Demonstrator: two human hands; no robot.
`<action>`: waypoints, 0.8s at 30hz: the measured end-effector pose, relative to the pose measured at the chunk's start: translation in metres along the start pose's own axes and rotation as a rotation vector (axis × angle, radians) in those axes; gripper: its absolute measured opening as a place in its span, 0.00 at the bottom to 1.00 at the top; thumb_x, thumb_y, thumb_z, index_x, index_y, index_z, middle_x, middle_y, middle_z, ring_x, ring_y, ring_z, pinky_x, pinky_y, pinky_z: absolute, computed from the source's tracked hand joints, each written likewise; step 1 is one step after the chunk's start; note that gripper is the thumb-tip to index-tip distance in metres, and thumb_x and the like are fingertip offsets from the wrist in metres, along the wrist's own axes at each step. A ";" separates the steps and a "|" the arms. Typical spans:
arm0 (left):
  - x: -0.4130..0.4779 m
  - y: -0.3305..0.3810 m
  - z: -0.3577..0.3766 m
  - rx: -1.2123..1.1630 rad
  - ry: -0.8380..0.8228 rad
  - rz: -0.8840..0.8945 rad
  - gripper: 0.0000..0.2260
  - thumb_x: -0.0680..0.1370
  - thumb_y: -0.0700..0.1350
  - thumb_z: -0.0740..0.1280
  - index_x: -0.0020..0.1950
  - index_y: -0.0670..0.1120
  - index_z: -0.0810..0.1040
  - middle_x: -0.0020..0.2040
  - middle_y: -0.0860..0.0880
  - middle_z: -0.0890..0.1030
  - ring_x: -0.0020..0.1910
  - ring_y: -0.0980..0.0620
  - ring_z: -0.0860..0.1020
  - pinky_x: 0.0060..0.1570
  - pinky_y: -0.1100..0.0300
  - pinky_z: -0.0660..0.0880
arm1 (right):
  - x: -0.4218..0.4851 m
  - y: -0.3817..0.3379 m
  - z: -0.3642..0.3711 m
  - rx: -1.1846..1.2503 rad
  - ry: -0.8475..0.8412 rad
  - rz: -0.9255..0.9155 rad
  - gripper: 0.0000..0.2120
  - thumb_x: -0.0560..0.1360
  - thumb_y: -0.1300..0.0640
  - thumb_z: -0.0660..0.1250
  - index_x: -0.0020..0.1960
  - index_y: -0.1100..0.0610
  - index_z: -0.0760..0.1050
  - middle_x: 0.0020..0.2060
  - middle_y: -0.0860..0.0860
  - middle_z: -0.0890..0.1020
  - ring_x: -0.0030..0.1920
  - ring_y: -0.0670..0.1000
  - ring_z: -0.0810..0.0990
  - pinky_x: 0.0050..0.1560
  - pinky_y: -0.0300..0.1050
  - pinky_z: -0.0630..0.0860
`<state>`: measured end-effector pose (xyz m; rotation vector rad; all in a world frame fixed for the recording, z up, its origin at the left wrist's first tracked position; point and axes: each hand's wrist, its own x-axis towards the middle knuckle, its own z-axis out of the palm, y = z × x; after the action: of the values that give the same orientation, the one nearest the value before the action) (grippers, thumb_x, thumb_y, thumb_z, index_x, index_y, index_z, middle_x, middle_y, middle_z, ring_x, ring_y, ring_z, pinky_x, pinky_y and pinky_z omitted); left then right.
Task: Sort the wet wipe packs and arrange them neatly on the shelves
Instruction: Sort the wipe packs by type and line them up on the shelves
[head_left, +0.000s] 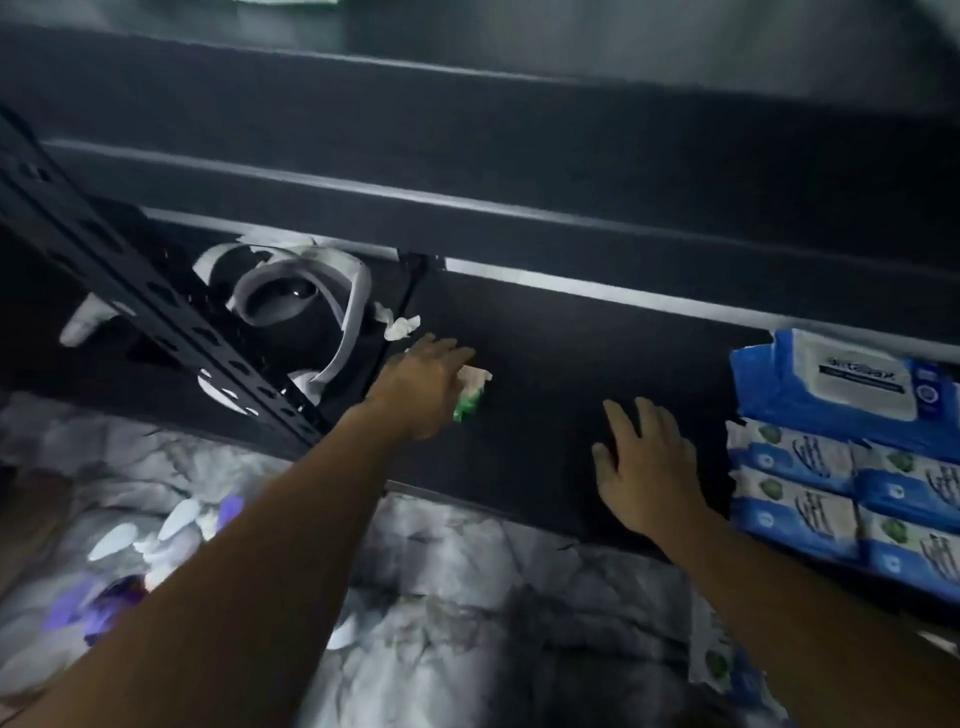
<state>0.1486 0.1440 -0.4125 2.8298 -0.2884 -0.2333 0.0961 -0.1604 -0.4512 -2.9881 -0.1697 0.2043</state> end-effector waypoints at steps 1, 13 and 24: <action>0.003 -0.004 0.002 0.033 -0.037 -0.016 0.22 0.80 0.48 0.63 0.74 0.49 0.71 0.73 0.47 0.73 0.74 0.43 0.67 0.72 0.43 0.66 | 0.002 -0.004 0.010 0.004 0.005 0.023 0.29 0.81 0.43 0.58 0.79 0.50 0.59 0.76 0.59 0.61 0.76 0.63 0.58 0.70 0.65 0.63; 0.016 -0.024 -0.008 0.061 -0.293 -0.191 0.29 0.74 0.47 0.66 0.76 0.53 0.67 0.71 0.52 0.71 0.75 0.45 0.64 0.68 0.42 0.67 | 0.002 -0.010 0.042 -0.082 0.051 0.081 0.30 0.79 0.41 0.48 0.78 0.50 0.63 0.77 0.59 0.63 0.76 0.62 0.60 0.68 0.65 0.61; -0.010 0.021 -0.009 0.065 -0.273 -0.352 0.14 0.71 0.49 0.69 0.56 0.52 0.74 0.56 0.50 0.78 0.57 0.45 0.78 0.64 0.48 0.66 | 0.003 -0.011 0.023 -0.014 -0.194 0.086 0.30 0.83 0.40 0.47 0.82 0.44 0.46 0.81 0.56 0.48 0.80 0.60 0.46 0.76 0.64 0.54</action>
<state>0.1371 0.1292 -0.3966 2.8935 0.1540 -0.6986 0.0944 -0.1462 -0.4720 -2.9885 -0.0631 0.5048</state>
